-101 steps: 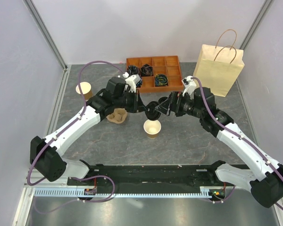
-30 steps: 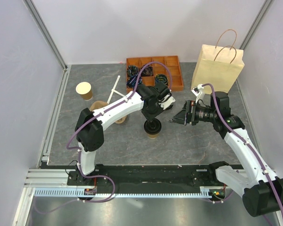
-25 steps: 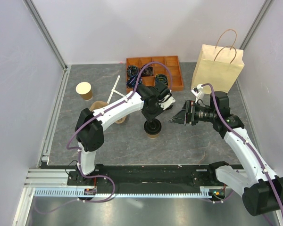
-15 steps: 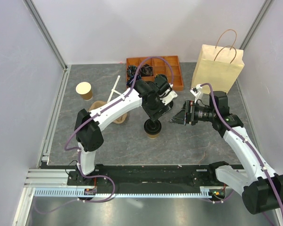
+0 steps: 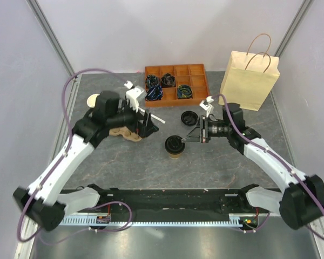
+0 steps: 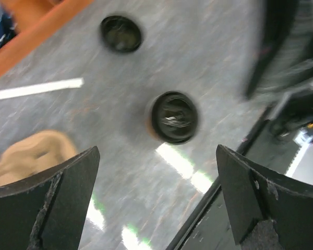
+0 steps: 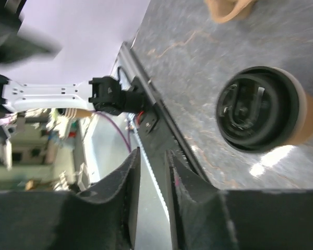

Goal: Pack the takeout coffee

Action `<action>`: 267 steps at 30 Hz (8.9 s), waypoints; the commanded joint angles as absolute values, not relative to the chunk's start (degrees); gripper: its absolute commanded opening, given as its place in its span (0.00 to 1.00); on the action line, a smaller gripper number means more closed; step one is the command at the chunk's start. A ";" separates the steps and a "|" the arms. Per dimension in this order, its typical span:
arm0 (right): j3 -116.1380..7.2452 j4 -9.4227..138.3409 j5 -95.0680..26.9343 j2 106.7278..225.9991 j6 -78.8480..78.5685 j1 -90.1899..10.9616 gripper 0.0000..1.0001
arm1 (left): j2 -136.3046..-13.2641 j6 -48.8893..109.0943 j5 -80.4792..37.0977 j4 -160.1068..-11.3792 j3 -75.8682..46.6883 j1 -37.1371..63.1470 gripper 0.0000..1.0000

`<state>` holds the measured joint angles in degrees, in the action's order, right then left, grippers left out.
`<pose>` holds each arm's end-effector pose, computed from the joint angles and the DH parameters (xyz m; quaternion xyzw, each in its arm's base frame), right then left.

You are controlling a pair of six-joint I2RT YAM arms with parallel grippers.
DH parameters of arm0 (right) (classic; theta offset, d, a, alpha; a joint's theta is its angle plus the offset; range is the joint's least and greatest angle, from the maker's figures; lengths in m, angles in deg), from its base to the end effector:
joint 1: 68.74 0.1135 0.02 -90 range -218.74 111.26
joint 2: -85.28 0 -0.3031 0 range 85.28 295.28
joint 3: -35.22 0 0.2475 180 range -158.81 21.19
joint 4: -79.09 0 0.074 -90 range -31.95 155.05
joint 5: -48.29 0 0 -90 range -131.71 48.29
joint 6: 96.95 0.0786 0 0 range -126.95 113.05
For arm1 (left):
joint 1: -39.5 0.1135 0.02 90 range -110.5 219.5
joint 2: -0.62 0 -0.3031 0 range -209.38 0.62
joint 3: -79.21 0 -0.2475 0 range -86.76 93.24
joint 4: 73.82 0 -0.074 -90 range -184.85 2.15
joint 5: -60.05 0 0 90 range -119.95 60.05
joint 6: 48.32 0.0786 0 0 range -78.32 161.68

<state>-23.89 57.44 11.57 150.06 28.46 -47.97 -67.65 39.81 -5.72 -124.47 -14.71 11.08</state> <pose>0.2064 0.1457 0.3077 -0.1340 0.7869 0.5568 0.2298 0.2184 -0.1549 0.3918 0.2949 0.8126 -0.3001 0.4033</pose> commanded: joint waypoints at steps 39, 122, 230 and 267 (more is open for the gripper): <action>-16.69 85.37 21.14 181.44 43.32 -50.02 0.00 | -69.25 21.37 17.16 -104.19 -33.94 13.23 0.51; -31.81 62.60 16.48 174.41 29.78 -48.09 0.10 | -85.07 40.30 -1.43 -119.49 -14.68 -0.86 0.31; -46.84 34.30 -12.09 181.43 5.88 -42.11 0.25 | -100.89 18.48 13.20 -105.86 -22.77 6.90 0.18; -40.60 40.97 -0.49 175.45 14.40 -41.67 0.24 | -91.49 43.70 -17.03 -129.68 -3.27 1.54 0.36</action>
<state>-40.72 38.23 -1.17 174.56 13.43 -41.96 -92.04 36.88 -11.67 -127.99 -6.42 3.36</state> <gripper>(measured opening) 0.248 0.357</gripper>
